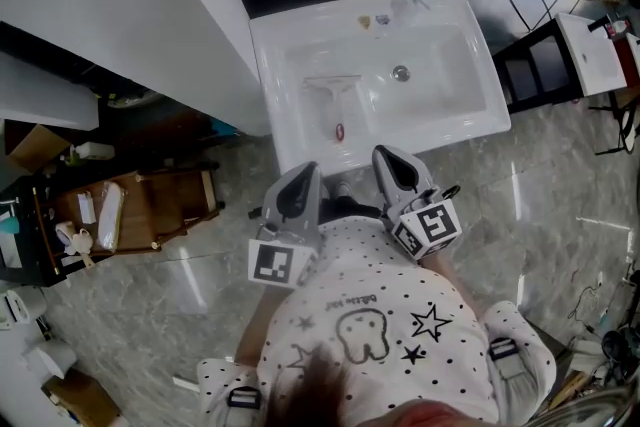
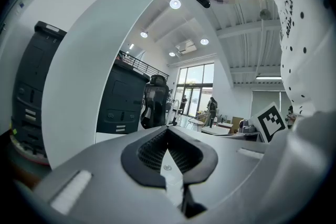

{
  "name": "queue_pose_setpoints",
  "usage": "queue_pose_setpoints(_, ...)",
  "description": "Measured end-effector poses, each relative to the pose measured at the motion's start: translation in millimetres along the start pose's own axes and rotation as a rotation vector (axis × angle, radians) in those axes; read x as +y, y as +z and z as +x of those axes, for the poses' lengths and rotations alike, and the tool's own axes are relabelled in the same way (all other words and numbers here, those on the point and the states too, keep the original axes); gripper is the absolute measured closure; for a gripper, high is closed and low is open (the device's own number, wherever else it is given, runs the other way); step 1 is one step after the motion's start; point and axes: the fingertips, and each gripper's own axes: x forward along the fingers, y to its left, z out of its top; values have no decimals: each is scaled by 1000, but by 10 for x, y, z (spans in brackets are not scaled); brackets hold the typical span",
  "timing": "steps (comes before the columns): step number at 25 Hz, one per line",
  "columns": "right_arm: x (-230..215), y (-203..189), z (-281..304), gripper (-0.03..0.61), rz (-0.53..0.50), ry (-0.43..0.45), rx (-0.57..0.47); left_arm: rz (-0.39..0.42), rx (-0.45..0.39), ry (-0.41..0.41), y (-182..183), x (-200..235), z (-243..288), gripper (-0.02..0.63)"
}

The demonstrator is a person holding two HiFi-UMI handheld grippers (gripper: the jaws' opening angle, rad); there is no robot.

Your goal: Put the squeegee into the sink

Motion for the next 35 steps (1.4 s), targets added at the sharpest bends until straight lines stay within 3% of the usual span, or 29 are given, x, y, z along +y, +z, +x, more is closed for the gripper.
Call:
queue_pose_setpoints(18,-56,64,111,580,-2,11,-9,8,-36,37,95,74,29,618)
queue_pose_setpoints(35,-119,24,-27,580,12,-13,-9,8,-24,2,46,-86,26,618)
